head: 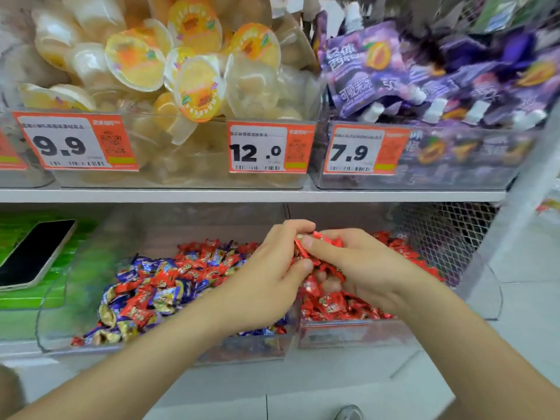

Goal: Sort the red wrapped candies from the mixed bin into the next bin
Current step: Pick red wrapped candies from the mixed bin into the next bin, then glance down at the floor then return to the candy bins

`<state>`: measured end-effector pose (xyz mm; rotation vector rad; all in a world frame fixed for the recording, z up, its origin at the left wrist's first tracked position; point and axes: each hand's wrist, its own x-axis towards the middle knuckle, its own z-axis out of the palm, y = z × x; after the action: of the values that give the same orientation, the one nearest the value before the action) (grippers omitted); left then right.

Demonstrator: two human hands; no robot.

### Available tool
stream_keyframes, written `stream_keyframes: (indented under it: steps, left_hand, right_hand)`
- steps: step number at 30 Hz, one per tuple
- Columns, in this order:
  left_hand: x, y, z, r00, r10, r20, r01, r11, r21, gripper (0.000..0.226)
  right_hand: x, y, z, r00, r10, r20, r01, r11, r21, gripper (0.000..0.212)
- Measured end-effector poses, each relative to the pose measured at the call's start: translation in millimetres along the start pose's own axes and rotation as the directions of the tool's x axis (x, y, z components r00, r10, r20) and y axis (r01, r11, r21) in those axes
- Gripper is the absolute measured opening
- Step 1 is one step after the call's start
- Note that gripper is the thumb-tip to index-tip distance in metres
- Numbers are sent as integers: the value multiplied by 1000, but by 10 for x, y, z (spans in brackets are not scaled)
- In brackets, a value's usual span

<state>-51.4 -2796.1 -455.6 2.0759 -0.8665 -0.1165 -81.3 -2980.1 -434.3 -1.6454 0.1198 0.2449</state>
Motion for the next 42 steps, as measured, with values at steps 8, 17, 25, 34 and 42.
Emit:
stream_keyframes:
  steps: [8, 17, 25, 34, 42]
  left_hand:
    - [810, 246, 506, 982, -80, 168, 58, 989, 134, 41]
    - [992, 53, 520, 997, -42, 68, 28, 981, 193, 31]
    - [898, 39, 446, 996, 83, 37, -87, 989, 120, 24]
    - [-64, -346, 26, 960, 17, -280, 36, 983, 182, 23]
    - [-815, -627, -136, 972, 187, -141, -101, 878, 468, 16]
  right_hand:
    - [49, 264, -652, 965, 8, -261, -43, 991, -129, 15]
    - [140, 300, -798, 937, -153, -314, -32, 858, -513, 27]
    - [191, 266, -637, 936, -81, -342, -50, 932, -358, 24]
    - [-88, 31, 98, 933, -360, 14, 260, 645, -718, 22]
    - [-247, 405, 743, 898, 75, 434, 369, 411, -834, 20]
